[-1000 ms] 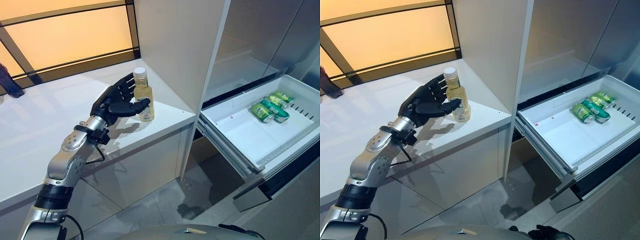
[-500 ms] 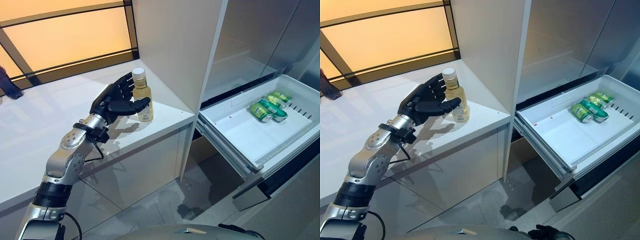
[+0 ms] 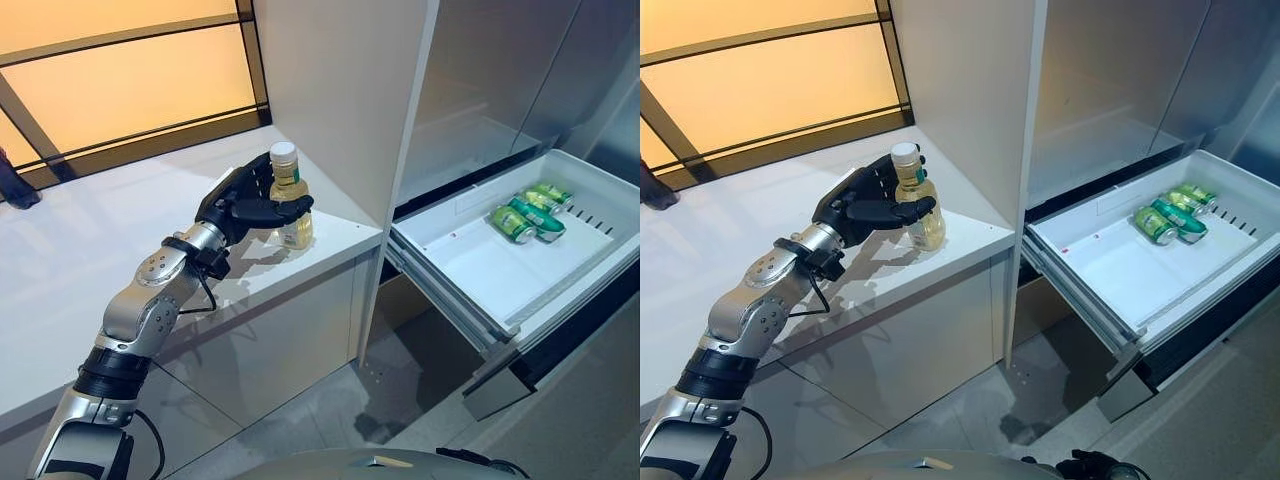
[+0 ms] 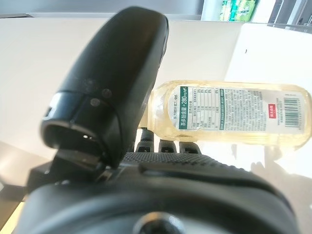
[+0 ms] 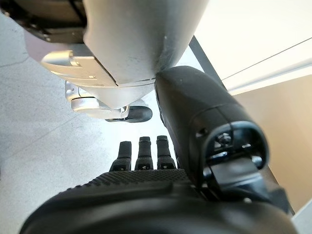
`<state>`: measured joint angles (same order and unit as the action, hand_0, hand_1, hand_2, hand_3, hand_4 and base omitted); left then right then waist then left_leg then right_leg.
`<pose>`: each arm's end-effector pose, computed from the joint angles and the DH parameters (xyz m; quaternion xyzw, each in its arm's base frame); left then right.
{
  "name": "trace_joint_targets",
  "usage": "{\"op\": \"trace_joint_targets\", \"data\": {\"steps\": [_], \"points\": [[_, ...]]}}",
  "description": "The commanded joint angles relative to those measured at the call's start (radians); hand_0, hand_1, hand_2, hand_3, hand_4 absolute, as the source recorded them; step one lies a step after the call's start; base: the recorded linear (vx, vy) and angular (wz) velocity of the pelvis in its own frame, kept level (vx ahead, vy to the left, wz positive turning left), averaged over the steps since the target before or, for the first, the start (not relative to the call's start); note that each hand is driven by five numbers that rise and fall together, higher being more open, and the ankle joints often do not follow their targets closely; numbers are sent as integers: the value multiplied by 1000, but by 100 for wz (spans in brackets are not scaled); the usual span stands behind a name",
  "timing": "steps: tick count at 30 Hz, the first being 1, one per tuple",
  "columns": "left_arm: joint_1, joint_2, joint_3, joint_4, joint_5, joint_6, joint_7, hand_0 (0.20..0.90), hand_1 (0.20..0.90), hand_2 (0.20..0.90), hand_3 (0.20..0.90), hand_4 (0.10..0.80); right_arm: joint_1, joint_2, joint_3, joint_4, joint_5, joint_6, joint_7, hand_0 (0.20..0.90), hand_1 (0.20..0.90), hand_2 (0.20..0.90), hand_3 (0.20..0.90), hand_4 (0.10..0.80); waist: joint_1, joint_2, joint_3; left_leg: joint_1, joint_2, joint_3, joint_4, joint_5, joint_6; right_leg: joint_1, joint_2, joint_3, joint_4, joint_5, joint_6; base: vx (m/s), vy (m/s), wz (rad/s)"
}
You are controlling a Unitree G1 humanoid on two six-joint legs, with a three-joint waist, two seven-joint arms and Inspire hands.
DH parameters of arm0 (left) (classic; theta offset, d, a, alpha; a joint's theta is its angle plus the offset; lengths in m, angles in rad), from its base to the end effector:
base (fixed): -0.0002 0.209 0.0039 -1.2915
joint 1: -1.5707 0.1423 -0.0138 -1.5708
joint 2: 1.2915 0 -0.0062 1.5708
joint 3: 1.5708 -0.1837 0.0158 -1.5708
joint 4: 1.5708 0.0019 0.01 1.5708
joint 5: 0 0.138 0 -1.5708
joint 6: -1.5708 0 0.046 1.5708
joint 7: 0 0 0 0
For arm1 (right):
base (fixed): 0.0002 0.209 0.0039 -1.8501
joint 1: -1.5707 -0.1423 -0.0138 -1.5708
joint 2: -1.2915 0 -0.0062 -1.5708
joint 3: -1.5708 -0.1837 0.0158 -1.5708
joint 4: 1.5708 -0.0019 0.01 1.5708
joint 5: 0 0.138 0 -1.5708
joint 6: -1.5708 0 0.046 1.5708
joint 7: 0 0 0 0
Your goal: Put drinks into fridge and close the fridge
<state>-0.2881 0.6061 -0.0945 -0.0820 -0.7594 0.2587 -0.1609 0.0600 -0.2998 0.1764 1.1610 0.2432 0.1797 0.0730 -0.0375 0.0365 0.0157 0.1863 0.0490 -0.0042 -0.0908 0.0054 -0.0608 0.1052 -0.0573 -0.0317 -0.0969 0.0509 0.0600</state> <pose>0.2495 0.2141 0.1322 -0.0531 -0.0126 -0.1993 0.9784 0.0526 -0.2413 -0.1134 -0.0386 0.6430 -0.0584 0.7626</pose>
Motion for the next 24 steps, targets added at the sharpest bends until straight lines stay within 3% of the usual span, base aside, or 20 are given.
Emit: {"op": "trace_joint_targets", "data": {"steps": [1,7,8,9,24], "points": [[-229,23,7,23,-44,-81,9,900,900,900,900,800,-36,12,57,26,-19,7,30,900,900,900,900,800,-16,-17,-11,-50,-100,-31,5,-53,72,15,58,3,24,-67,11,0,0,0],[-231,7,2,54,-37,-82,30,900,900,900,900,800,-36,13,58,28,-25,8,32,900,900,900,900,800,-20,-17,-14,-48,-100,-29,5,-53,72,16,58,5,23,-66,12,2,0,-1],[-231,4,2,61,-38,-90,33,749,749,749,724,624,-36,14,60,29,-24,9,31,900,900,900,900,800,-20,-17,-14,-48,-101,-29,5,-53,72,16,59,6,23,-66,11,0,0,0],[-231,-2,3,67,-37,-93,38,300,300,300,200,100,-36,15,62,30,-26,8,30,900,900,900,900,800,-21,-17,-15,-48,-101,-29,5,-53,72,15,59,7,24,-66,11,0,0,0],[-222,-35,1,82,-8,-149,77,300,300,300,200,100,-38,18,68,36,-45,3,37,900,900,900,900,800,-21,-21,-17,-46,-100,-29,6,-56,73,16,60,7,25,-68,11,0,0,0]]}}
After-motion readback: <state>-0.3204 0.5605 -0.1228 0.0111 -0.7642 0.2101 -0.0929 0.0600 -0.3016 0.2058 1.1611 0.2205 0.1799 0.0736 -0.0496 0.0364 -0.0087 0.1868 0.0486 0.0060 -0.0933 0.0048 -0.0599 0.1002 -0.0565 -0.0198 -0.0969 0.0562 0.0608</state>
